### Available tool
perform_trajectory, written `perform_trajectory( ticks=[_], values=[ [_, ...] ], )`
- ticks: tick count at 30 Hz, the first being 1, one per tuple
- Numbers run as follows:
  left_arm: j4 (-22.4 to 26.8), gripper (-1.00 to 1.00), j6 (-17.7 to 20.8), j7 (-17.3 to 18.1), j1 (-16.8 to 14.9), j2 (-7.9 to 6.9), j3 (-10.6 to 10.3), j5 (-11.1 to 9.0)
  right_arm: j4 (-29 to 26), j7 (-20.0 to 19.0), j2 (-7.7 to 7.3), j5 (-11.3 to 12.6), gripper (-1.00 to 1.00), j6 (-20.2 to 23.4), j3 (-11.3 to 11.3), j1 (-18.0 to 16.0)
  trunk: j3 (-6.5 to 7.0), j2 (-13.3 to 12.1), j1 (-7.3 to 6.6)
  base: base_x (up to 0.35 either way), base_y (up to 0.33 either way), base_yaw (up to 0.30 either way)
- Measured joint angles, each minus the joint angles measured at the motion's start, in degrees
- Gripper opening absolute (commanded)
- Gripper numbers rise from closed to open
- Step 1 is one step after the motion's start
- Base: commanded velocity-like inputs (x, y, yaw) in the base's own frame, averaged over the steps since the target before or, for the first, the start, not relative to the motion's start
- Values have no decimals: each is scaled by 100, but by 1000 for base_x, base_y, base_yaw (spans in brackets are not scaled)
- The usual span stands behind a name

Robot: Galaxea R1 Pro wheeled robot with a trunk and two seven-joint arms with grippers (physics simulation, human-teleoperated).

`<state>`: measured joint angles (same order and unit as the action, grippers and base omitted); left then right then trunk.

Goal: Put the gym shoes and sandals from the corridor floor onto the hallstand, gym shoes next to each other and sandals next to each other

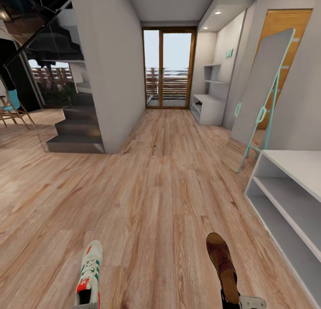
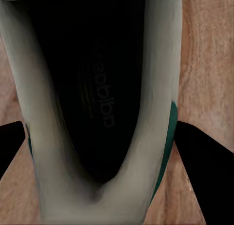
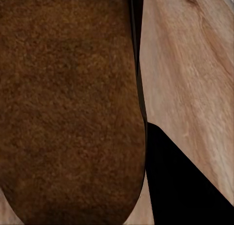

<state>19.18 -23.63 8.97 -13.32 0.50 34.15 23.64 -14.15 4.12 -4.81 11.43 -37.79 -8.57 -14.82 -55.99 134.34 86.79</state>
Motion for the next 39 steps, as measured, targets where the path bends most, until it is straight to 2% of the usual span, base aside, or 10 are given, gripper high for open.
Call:
perform_trajectory(
  ticks=[39],
  values=[
    [-5,-100,0,2,0,7,-1,-1,0,0,-13,5,-100,-3,4,0,0,0,0,339,-74,0]
  ],
)
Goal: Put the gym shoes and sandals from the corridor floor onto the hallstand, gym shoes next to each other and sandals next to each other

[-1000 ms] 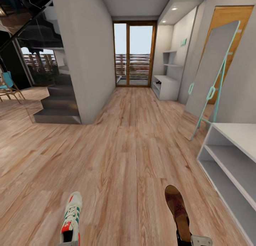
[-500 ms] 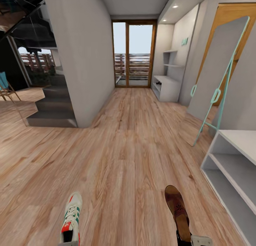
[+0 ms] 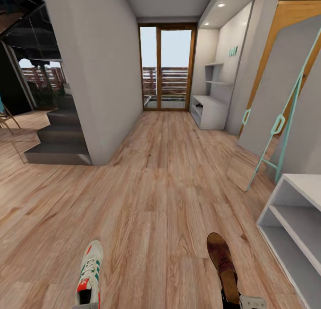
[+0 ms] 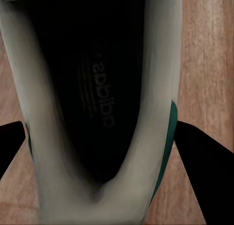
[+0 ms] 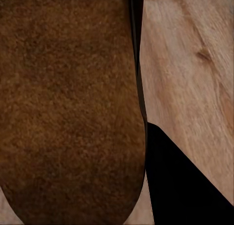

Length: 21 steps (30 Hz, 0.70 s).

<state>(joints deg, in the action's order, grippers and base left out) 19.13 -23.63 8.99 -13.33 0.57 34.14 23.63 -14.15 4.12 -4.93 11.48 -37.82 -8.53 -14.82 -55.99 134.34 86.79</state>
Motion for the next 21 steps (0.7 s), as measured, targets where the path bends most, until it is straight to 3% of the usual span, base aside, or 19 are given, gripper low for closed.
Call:
perform_trajectory(
  ticks=[21],
  values=[
    [-3,-100,0,0,0,0,0,1,1,0,-3,1,-100,4,4,0,0,0,0,339,-74,0]
  ],
)
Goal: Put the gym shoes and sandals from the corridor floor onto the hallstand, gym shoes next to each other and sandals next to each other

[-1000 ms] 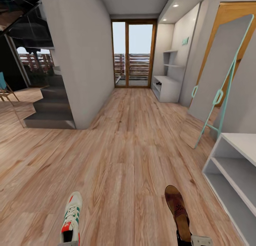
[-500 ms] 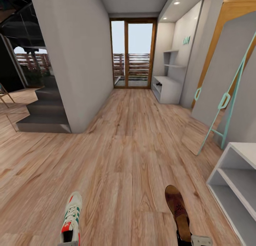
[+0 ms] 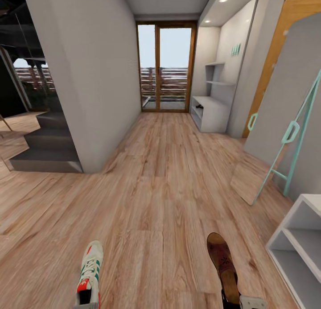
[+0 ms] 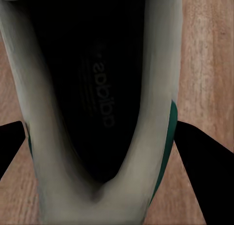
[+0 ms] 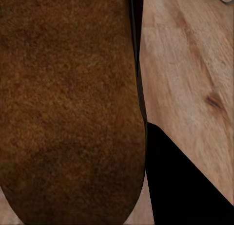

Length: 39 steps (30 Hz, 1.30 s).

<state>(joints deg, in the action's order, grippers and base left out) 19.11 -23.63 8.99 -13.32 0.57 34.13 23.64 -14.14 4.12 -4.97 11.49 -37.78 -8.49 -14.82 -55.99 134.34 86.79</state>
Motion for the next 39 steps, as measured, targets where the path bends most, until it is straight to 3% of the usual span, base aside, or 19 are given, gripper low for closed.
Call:
perform_trajectory(
  ticks=[39],
  values=[
    [2,-100,0,-9,0,0,0,0,8,0,8,0,-100,1,-4,0,0,0,0,340,-33,0]
  ],
)
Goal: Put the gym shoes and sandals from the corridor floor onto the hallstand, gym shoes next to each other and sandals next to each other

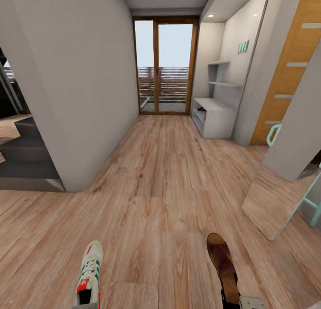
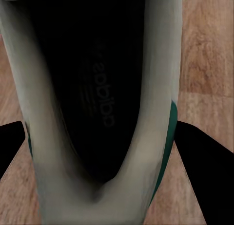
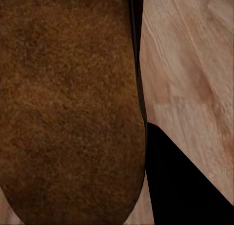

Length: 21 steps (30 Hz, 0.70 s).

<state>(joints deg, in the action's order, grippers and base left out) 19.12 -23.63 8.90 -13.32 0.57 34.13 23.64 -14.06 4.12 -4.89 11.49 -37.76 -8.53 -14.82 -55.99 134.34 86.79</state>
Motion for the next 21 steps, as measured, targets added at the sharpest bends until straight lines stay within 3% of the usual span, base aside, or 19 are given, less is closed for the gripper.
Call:
perform_trajectory(
  ticks=[21],
  values=[
    [-1,-100,0,1,0,0,0,0,0,0,-1,-3,-100,-3,-4,0,0,0,0,340,0,0]
  ],
)
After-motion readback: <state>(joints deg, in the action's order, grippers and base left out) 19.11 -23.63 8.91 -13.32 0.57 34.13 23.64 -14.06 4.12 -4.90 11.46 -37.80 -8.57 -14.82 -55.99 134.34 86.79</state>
